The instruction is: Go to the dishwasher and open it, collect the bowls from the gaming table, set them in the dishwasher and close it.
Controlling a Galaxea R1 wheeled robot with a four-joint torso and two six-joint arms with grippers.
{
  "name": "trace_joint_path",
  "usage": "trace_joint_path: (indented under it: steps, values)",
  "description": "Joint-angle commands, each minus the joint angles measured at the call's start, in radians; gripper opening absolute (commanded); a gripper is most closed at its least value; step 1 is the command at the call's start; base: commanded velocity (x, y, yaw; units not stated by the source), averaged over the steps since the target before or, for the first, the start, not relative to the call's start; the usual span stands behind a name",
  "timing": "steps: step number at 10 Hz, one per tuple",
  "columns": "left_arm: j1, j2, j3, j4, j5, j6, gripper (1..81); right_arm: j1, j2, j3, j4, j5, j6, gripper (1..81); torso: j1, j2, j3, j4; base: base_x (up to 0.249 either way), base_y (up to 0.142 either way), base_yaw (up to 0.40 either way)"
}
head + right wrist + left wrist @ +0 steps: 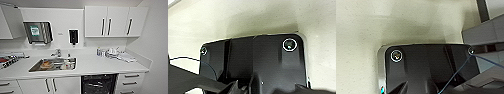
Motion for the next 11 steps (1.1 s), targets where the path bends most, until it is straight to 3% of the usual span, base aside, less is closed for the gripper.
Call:
trace_joint_path:
  steps: [1,5,7,8,9,10,11]
  values:
    - [-0.020,0.038,-0.060,0.027,-0.009,0.010,81.1,0.039,0.050,-0.105,-0.020,-0.035,-0.007,81.1,-0.061,0.095,0.000,0.000,0.000,0.000,0.000]
    - [0.006,0.156,-0.235,0.014,-0.008,0.000,81.1,0.016,0.151,-0.247,-0.029,-0.035,-0.008,81.1,-0.154,0.239,0.000,0.000,0.000,0.000,0.000]
    - [0.009,0.173,-0.257,0.014,-0.009,0.000,81.1,0.011,0.190,-0.312,-0.051,-0.037,-0.005,81.1,-0.199,0.309,0.000,0.000,0.000,0.000,0.000]
    - [0.007,0.177,-0.257,0.015,-0.009,0.000,81.1,0.001,0.207,-0.337,-0.054,-0.035,-0.005,81.1,-0.223,0.345,0.094,-0.029,0.000,0.000,0.000]
    - [0.007,0.177,-0.257,0.016,-0.009,0.000,81.1,-0.003,0.216,-0.350,-0.055,-0.035,-0.005,81.1,-0.242,0.376,0.100,-0.022,0.000,0.000,0.000]
    - [0.007,0.177,-0.257,0.014,-0.009,0.000,81.1,-0.006,0.221,-0.355,-0.055,-0.035,-0.005,81.1,-0.258,0.401,0.116,-0.005,0.000,0.000,0.000]
    - [0.009,0.180,-0.258,0.013,-0.007,0.000,81.1,-0.007,0.222,-0.357,-0.058,-0.035,-0.004,81.1,-0.277,0.431,0.134,-0.008,0.000,0.000,0.000]
